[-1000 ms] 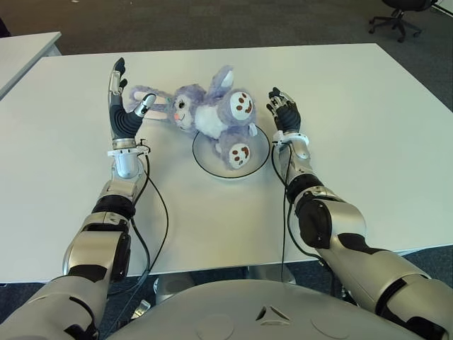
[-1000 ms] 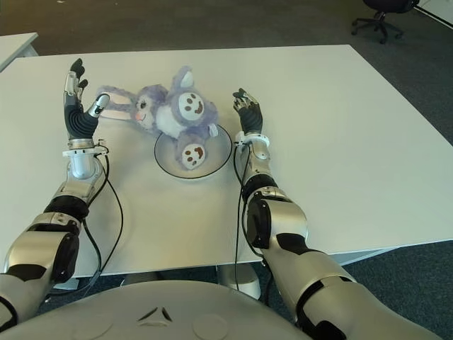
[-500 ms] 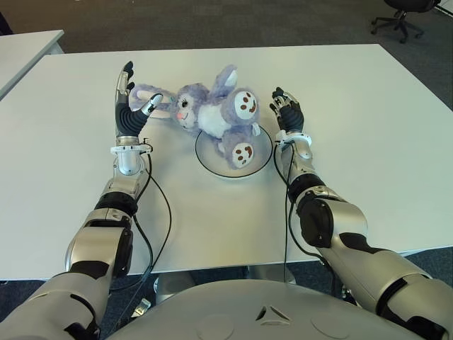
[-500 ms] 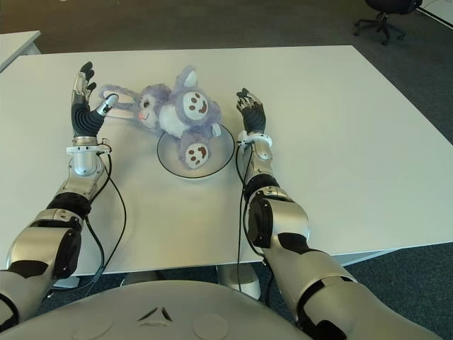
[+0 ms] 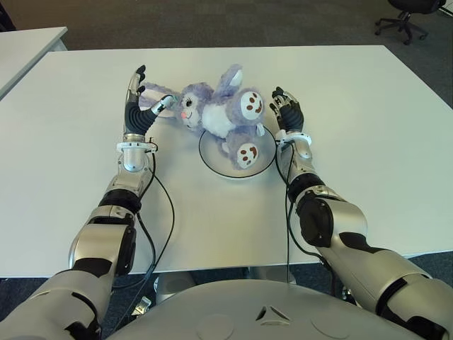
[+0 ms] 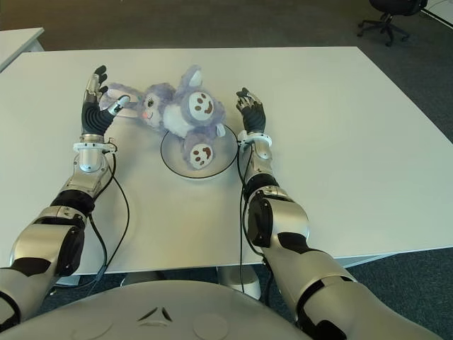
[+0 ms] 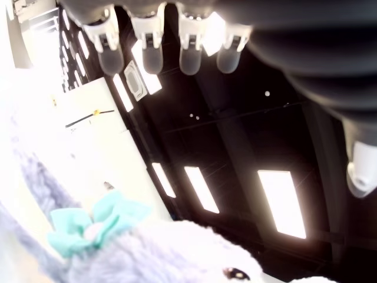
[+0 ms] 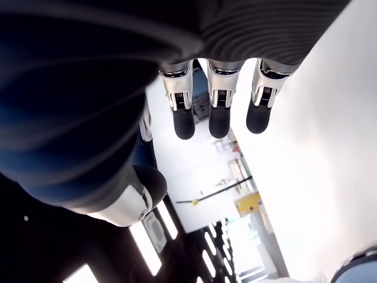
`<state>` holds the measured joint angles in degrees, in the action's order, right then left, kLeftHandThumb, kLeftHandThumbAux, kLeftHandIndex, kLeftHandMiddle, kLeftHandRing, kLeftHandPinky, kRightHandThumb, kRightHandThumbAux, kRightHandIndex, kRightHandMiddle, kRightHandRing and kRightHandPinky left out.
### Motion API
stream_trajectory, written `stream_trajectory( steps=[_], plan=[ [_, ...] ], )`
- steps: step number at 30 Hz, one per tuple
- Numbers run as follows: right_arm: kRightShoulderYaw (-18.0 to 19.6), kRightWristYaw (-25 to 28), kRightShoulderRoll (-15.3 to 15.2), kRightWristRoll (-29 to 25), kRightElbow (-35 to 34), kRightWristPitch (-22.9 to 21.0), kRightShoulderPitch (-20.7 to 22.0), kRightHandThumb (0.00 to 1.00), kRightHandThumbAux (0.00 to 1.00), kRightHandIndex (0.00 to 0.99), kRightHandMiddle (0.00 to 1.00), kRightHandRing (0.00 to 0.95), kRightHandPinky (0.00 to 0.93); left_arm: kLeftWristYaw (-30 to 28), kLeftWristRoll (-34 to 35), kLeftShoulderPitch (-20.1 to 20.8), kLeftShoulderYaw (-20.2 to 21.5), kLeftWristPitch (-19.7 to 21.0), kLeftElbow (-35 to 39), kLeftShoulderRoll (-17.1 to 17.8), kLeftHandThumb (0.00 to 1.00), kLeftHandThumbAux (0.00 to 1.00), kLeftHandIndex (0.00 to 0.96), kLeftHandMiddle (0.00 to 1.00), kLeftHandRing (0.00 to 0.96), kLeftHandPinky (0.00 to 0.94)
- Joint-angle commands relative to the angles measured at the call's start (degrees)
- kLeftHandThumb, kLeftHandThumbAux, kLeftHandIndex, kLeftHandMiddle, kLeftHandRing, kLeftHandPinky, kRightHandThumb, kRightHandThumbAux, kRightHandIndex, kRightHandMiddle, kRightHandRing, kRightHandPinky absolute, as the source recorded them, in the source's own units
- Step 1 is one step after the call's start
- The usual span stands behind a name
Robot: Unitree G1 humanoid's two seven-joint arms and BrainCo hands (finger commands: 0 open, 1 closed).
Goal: Put the doll into the plate.
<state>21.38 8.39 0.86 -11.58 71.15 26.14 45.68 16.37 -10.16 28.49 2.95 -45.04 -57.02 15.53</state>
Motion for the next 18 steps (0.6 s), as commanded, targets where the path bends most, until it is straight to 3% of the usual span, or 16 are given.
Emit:
stream_trajectory(
  steps=[1, 8, 18],
  plan=[
    [0.4, -0.4, 1.7, -0.6, 3.1, -3.3, -4.1, 0.689, 0.736, 0.397, 0.103, 0.077, 0.091, -1.7, 0.3, -3.5, -1.0, 1.8, -3.2, -3.3, 0.0, 0.479, 0.0, 0.052, 0.061, 0.057],
    [0.3, -0.5, 1.9, -0.5, 3.0, -3.4, -4.0, 0.688, 0.737, 0.397, 0.097, 0.071, 0.085, -3.1, -0.2, -2.9, -1.8, 2.5, -2.8, -3.9, 0.0, 0.469, 0.0, 0.06, 0.084, 0.009],
    [0.3, -0.6, 2.1, -0.4, 3.0, -3.2, -3.8, 0.688, 0.737, 0.397, 0.1, 0.073, 0.089, -5.9, 0.7, -2.2, -2.3, 3.0, -2.3, -4.2, 0.0, 0.455, 0.0, 0.041, 0.061, 0.019]
  ],
)
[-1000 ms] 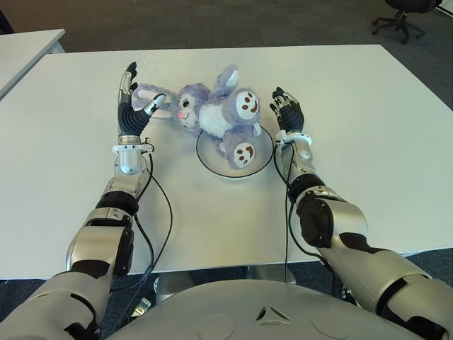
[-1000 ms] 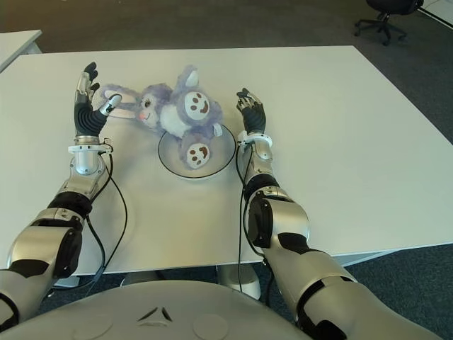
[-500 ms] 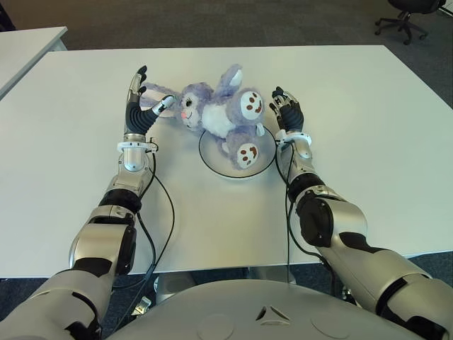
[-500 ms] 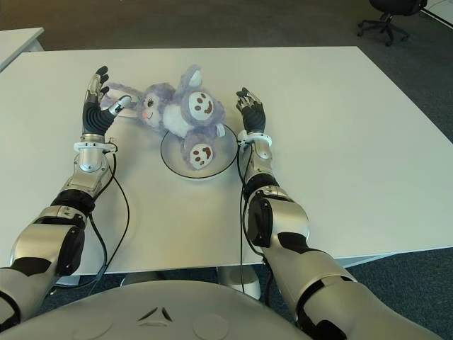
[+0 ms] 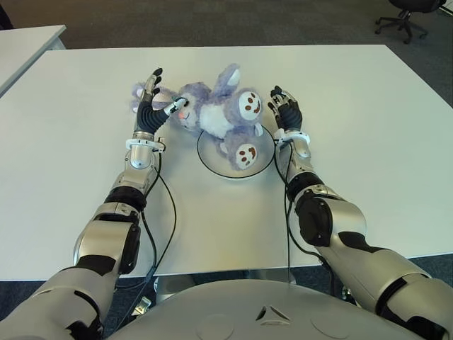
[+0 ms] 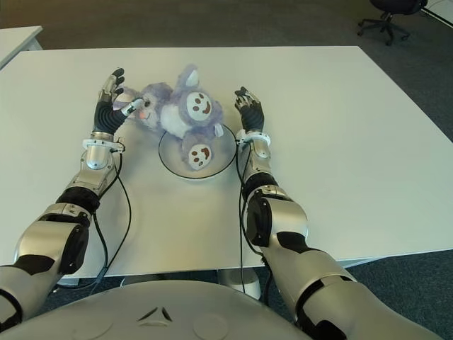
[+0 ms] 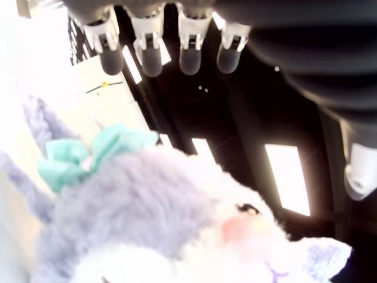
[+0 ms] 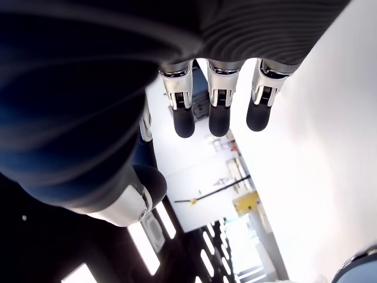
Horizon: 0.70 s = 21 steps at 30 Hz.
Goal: Put the doll into the plate.
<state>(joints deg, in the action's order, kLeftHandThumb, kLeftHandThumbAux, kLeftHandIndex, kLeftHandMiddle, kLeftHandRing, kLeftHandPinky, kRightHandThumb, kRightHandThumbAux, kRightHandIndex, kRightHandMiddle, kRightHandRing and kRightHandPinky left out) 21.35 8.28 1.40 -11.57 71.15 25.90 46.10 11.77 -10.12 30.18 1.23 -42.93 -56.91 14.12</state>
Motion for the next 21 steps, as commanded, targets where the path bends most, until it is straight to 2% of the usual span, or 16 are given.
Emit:
stream_trajectory(
  steps=[1, 21],
  plan=[
    [0.3, -0.5, 1.6, -0.5, 3.0, -3.0, -4.2, 0.688, 0.737, 0.397, 0.102, 0.074, 0.088, -1.4, 0.7, -3.8, -0.6, 0.9, -2.5, -2.8, 0.0, 0.453, 0.0, 0.044, 0.064, 0.026],
    [0.6, -0.8, 1.9, -0.6, 3.3, -3.0, -3.8, 0.689, 0.737, 0.397, 0.109, 0.079, 0.085, -3.3, 1.6, -1.6, -0.1, 2.5, -5.0, -4.2, 0.0, 0.419, 0.0, 0.045, 0.053, 0.049]
  ],
)
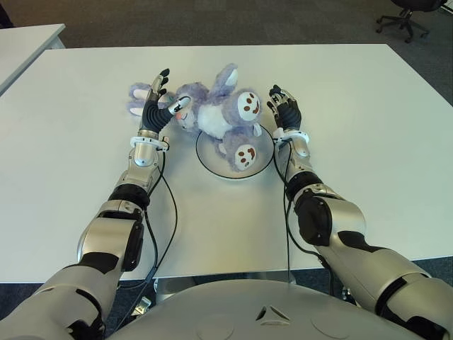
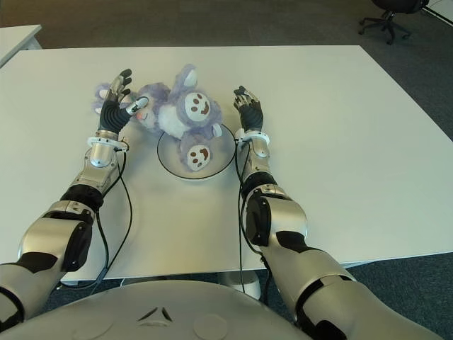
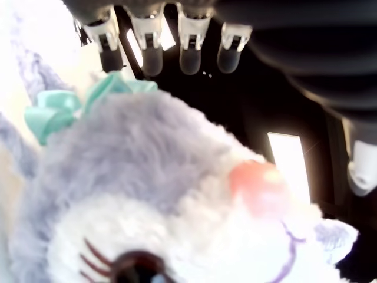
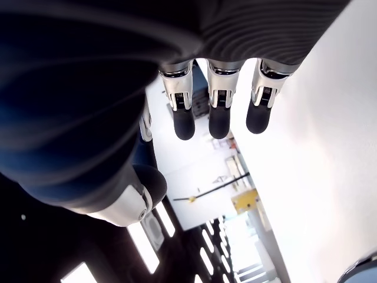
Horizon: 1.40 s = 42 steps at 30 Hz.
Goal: Put the doll into the plate.
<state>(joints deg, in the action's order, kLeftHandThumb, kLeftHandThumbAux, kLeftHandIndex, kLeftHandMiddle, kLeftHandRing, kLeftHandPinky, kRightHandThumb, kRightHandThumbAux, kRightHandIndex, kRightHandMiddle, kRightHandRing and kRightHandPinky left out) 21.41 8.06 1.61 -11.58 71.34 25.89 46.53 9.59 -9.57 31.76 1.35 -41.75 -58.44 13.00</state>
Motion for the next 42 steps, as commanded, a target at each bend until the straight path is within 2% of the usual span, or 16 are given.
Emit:
stream_trajectory(
  steps=[1, 13, 26, 42],
  plan=[
    [0.5, -0.5, 1.7, -0.6, 3.1, -3.0, -4.2, 0.689, 0.737, 0.397, 0.109, 0.078, 0.086, -1.3, 1.2, -3.0, -0.1, 1.5, -3.7, -3.2, 0.0, 0.416, 0.0, 0.044, 0.052, 0.049],
    [0.5, -0.7, 1.8, -0.5, 3.1, -3.0, -4.2, 0.689, 0.737, 0.397, 0.105, 0.076, 0.089, -4.0, 5.6, -2.3, 2.7, 3.0, -5.1, -5.5, 0.0, 0.397, 0.0, 0.049, 0.049, 0.046],
    [0.2, -1.2, 1.7, -0.2, 3.0, -2.5, -4.4, 0.688, 0.737, 0.397, 0.105, 0.077, 0.082, -3.3, 6.4, -2.9, 3.8, 2.4, -5.2, -6.3, 0.0, 0.37, 0.0, 0.06, 0.05, 0.02],
    [0.7, -0.7, 0.8, -0.7, 3.1, -2.5, -4.6, 0.686, 0.736, 0.397, 0.111, 0.089, 0.107, -1.2, 8.4, -4.1, 7.3, 0.9, -7.0, -7.7, 0.0, 0.35, 0.0, 0.08, 0.067, 0.025]
  ],
)
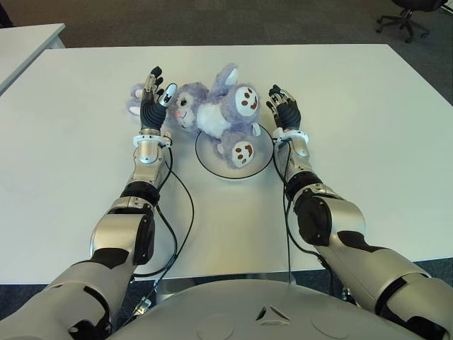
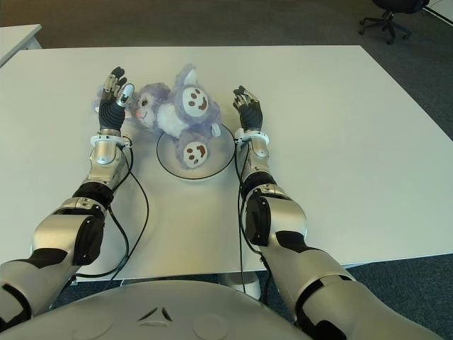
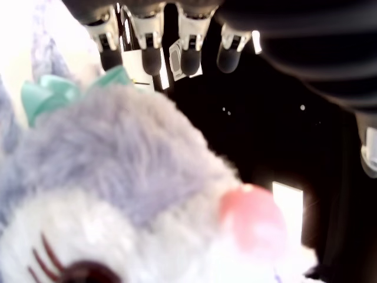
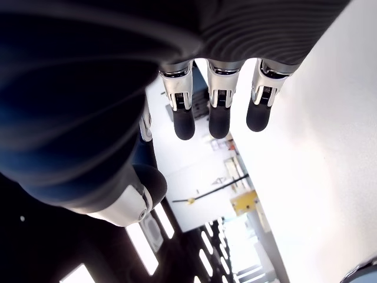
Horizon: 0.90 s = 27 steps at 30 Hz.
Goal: Put the doll into the plate.
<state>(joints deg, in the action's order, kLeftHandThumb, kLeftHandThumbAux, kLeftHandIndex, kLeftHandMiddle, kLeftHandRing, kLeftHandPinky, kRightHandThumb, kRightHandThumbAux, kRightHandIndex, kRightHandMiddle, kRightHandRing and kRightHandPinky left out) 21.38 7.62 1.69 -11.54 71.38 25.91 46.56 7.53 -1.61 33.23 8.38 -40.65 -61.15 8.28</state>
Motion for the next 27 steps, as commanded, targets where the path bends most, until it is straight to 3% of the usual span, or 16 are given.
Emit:
stream_trajectory(
  steps=[1, 2, 4, 5, 11, 15, 27],
  plan=[
    [0.8, -0.2, 0.7, -0.8, 3.1, -2.6, -4.6, 0.684, 0.737, 0.396, 0.112, 0.091, 0.104, 0.9, 0.5, -5.6, 0.4, -0.3, -4.4, -2.9, 0.0, 0.35, 0.0, 0.076, 0.063, 0.016],
    [0.9, -0.2, 0.6, -0.8, 3.1, -2.6, -4.7, 0.684, 0.737, 0.396, 0.112, 0.091, 0.103, 0.9, 0.7, -5.7, 0.6, -0.4, -4.6, -2.8, 0.0, 0.35, 0.0, 0.075, 0.062, 0.014],
    [1.0, -0.1, 0.4, -0.9, 3.1, -2.6, -4.7, 0.407, 0.799, 0.137, 0.104, 0.082, 0.084, 0.9, 1.1, -5.8, 1.0, -0.4, -5.1, -2.8, 0.0, 0.35, 0.0, 0.07, 0.059, 0.024],
    [1.1, 0.0, 0.3, -0.9, 3.1, -2.6, -4.8, 0.326, 0.795, 0.103, 0.1, 0.078, 0.076, 0.9, 1.2, -5.8, 1.2, -0.4, -5.3, -2.7, 0.0, 0.35, 0.0, 0.068, 0.058, 0.032],
    [0.2, -0.4, -0.4, 0.3, 3.3, -2.2, -5.1, 0.147, 0.725, 0.074, 0.088, 0.07, 0.066, 1.2, 1.7, -5.3, 2.2, -0.1, -6.3, -3.0, 0.0, 0.35, 0.0, 0.057, 0.047, 0.012],
    [-0.1, -0.6, -0.6, 0.7, 3.3, -1.8, -5.2, 0.094, 0.667, 0.071, 0.088, 0.067, 0.044, 1.2, 2.1, -5.0, 2.6, 0.0, -7.0, -3.0, 0.0, 0.348, 0.0, 0.046, 0.035, 0.0],
    [-0.2, -1.8, -1.0, 1.2, 3.6, -1.1, -5.4, 0.044, 0.62, 0.064, 0.086, 0.066, 0.057, 0.9, 2.8, -4.6, 3.5, 0.3, -8.2, -3.1, 0.0, 0.347, 0.0, 0.046, 0.037, 0.028]
  ],
)
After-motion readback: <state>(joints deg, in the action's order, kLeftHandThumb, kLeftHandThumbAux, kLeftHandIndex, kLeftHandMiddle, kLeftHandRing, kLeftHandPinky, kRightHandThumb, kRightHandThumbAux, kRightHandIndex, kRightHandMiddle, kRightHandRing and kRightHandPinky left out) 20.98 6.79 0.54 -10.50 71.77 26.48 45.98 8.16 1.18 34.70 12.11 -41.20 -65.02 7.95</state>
